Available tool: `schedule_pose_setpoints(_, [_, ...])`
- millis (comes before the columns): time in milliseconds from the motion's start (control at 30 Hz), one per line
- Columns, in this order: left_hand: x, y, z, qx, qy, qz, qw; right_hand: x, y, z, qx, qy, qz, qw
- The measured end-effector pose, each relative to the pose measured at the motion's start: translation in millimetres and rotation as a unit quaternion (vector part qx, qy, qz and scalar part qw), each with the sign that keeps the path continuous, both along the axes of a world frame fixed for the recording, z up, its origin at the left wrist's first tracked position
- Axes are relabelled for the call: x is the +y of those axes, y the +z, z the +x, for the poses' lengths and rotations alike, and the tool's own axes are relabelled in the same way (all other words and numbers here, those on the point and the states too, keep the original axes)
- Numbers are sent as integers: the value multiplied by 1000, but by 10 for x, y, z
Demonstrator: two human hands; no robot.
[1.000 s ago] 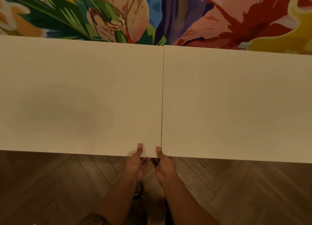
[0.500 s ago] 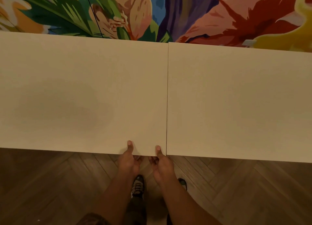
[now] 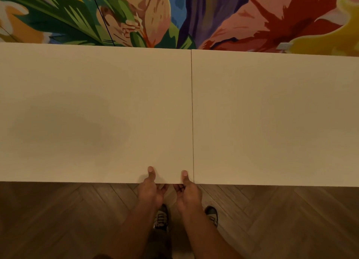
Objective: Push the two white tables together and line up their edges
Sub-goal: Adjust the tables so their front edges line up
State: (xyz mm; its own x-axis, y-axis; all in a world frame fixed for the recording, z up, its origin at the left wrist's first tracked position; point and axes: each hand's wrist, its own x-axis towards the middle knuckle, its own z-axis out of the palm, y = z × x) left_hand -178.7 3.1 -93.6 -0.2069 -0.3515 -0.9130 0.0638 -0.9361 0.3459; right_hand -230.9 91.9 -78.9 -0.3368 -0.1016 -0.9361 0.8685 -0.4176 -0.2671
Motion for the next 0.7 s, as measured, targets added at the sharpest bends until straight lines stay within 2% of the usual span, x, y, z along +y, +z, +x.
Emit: schedule_pose_setpoints(700, [-35,98,-35,17,-31,-37,999,21,-112,-59,32,3,-27,999])
